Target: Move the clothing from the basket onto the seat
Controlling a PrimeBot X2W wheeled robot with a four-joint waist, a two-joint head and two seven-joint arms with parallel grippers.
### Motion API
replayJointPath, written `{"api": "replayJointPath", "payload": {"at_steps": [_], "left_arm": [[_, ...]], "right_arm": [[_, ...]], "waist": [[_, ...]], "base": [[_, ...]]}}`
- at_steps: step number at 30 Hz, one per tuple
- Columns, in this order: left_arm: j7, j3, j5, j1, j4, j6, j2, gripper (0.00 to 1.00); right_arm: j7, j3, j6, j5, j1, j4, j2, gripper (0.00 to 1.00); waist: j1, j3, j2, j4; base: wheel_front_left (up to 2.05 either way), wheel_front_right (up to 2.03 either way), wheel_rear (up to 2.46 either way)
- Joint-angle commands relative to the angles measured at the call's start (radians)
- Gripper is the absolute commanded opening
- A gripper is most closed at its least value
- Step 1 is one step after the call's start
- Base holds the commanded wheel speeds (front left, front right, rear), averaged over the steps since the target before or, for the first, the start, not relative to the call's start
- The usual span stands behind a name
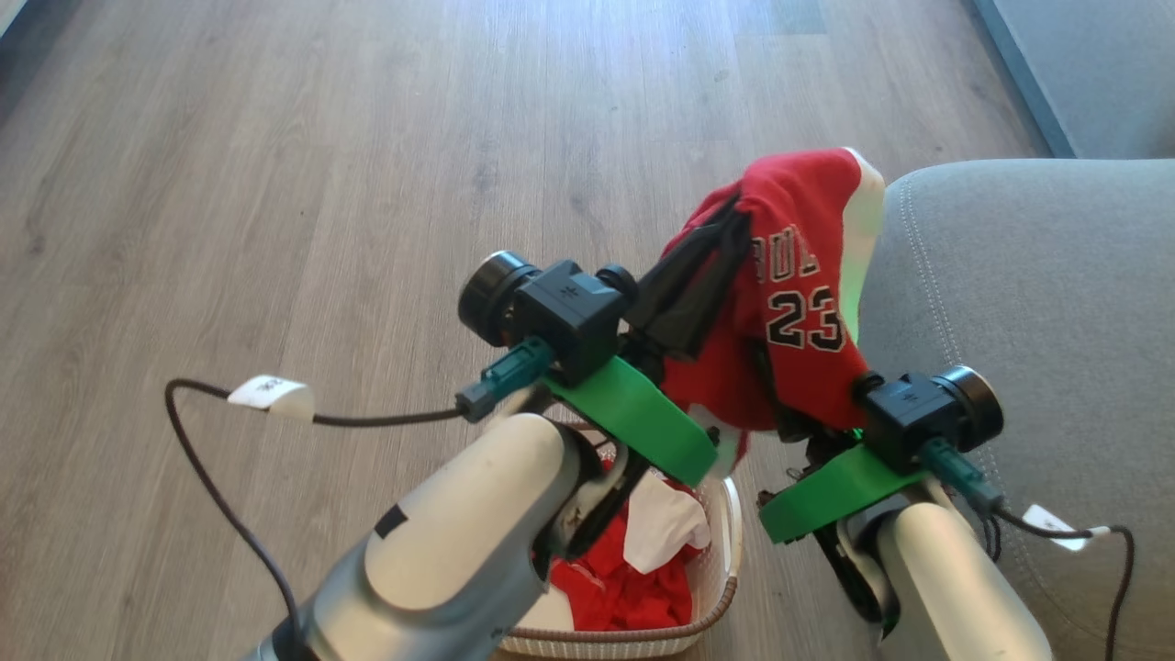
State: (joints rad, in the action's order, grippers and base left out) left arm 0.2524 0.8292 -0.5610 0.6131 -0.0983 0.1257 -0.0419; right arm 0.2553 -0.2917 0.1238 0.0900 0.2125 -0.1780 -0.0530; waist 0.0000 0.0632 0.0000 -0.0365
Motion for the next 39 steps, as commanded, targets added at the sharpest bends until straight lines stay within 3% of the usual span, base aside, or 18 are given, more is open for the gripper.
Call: {"api": "replayJointPath", "payload": {"at_steps": [1,12,29,30,31,32,39], "left_arm": [[0.009,-0.052,0.014,0.045,0.015,0.002,-0.008,0.00],[0.009,-0.110,0.030,0.019,-0.048,-0.011,-0.008,0.00],[0.009,-0.029,-0.005,0.022,-0.061,-0.054,-0.008,0.00],[0.009,-0.026,-0.008,0.024,-0.063,-0.055,-0.008,0.53],[0.009,-0.026,-0.008,0.024,-0.063,-0.055,-0.008,0.53],[0.009,-0.023,-0.010,0.025,-0.067,-0.055,-0.008,1.00],[0.009,-0.005,-0.010,0.026,-0.100,-0.064,-0.008,1.00]], "right_arm": [[0.006,-0.007,0.007,0.019,0.024,0.044,0.003,0.00],[0.006,0.110,0.007,0.114,0.021,0.111,0.003,0.00],[0.006,0.194,0.007,0.170,0.085,0.241,0.003,0.00],[0.006,0.196,0.007,0.173,0.083,0.248,0.003,0.00],[0.006,0.196,0.007,0.173,0.083,0.248,0.003,0.00],[0.006,0.197,0.007,0.175,0.081,0.253,0.003,0.00],[0.006,0.204,0.007,0.169,0.077,0.275,0.003,0.00]], "waist": [[0.0000,0.000,0.0000,0.002],[0.0000,-0.011,0.0000,0.016],[0.0000,-0.025,0.0000,-0.004],[0.0000,-0.025,0.0000,-0.006],[0.0000,-0.025,0.0000,-0.006],[0.0000,-0.025,0.0000,-0.007],[0.0000,-0.025,0.0000,-0.007]], "base": [[0.00,0.00,0.00],[0.00,0.00,0.00],[0.00,0.00,0.00],[0.00,0.00,0.00],[0.00,0.00,0.00],[0.00,0.00,0.00],[0.00,0.00,0.00]]}}
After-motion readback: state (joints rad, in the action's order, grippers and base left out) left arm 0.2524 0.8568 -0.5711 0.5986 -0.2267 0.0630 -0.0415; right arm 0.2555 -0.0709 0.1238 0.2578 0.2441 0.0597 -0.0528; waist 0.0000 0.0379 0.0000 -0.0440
